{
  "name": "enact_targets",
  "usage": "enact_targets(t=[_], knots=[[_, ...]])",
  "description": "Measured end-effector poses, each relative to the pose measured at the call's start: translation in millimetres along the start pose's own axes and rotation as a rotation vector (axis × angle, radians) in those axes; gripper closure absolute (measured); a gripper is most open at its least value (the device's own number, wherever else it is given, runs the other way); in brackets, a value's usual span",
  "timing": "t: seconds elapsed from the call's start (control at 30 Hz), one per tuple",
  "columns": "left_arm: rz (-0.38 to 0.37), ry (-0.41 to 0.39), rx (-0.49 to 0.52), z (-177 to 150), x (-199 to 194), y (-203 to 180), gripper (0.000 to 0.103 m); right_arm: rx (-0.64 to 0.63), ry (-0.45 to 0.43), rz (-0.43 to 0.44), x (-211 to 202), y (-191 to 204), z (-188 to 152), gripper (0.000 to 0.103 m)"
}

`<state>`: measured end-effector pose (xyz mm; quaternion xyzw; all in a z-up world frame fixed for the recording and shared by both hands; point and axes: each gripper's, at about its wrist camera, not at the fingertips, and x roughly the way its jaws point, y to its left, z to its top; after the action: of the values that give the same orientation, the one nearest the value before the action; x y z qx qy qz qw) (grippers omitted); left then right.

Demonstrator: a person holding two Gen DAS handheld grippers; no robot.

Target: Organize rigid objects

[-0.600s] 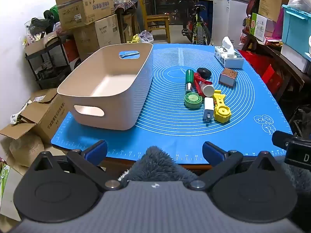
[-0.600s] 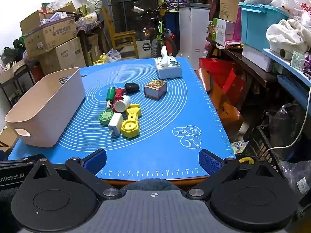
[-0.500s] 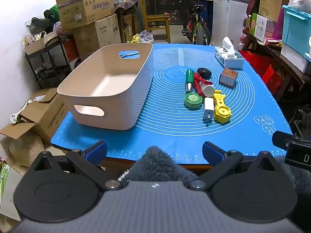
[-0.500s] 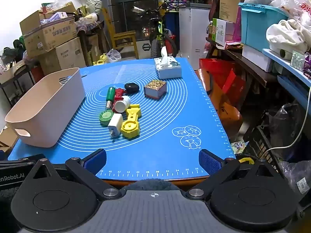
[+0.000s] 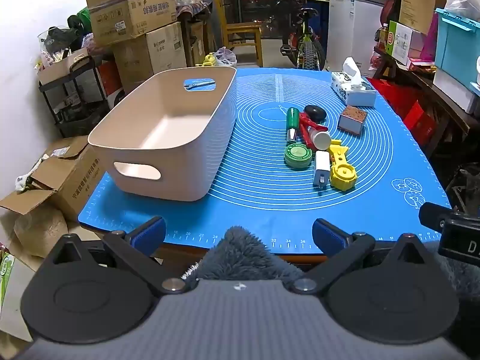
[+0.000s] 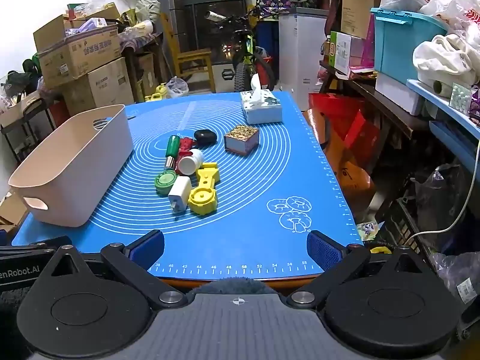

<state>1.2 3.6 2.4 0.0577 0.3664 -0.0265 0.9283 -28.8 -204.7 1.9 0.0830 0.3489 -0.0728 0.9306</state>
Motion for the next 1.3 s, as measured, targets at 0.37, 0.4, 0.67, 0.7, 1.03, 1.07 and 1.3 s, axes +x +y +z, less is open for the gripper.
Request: enact_targets(t=[0.37,0.4,0.67,0.7,1.03,1.07,1.3], knots=[[0.008,-0.004,0.004,-0.3,0.5,-1.1,0.0,-0.013,-0.012,-0.001,-2.0,2.6,-0.5,0.002],[0.008,-0.005,0.004,-0.8,0.4,-1.6,0.0,-0.012,-0.013,-0.002,-2.1,2.8,-0.8,0.002],[0.009,-0.006,0.005,-1.4,0.7,-3.4,0.0,-0.015,-0.018,-0.004,-2.8,4.1,-0.3,0.002],[0.009,-0.006,0.005,-1.3,0.6,-3.4,0.0,-0.016,-0.018,-0.004,-2.8,4.2,-0.4,0.002],[0.014,-0.008,-0.002,-1.0,0.4,-3.0,0.0,-0.016,-0.019,-0.004,-2.9,4.3,-0.7,0.002],[0.015,-0.009,-0.003,-1.0,0.9,-3.0,0.0,-0.016,-0.019,-0.004,-3.0,4.5,-0.6,0.002],[0.019,-0.006,-0.001,-1.5,2.0,-3.2,0.0,-0.011,-0.012,-0.001,-2.5,4.9,0.2,0.002]])
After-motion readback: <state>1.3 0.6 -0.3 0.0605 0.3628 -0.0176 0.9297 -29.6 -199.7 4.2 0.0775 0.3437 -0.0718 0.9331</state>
